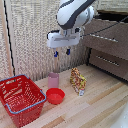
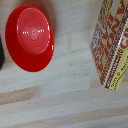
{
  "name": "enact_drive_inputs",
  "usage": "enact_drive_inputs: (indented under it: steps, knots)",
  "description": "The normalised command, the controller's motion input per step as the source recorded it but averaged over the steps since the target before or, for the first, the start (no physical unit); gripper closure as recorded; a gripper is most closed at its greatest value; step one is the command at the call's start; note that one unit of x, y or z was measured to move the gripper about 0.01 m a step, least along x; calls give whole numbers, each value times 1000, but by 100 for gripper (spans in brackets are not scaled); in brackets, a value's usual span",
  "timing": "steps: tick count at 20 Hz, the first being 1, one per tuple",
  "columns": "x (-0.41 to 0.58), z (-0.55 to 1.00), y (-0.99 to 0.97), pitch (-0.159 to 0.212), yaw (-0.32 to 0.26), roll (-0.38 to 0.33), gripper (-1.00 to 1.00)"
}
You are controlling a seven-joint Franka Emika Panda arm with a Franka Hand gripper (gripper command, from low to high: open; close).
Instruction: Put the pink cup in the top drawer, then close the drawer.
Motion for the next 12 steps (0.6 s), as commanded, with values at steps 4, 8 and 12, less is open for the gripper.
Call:
enact_drive_inputs:
  steps: [4, 8, 12]
  knots:
    - [352, -131, 11, 16, 0, 0, -100]
    - [354, -217, 64, 31, -9, -2, -100]
    - [231, -247, 123, 46, -23, -23, -100]
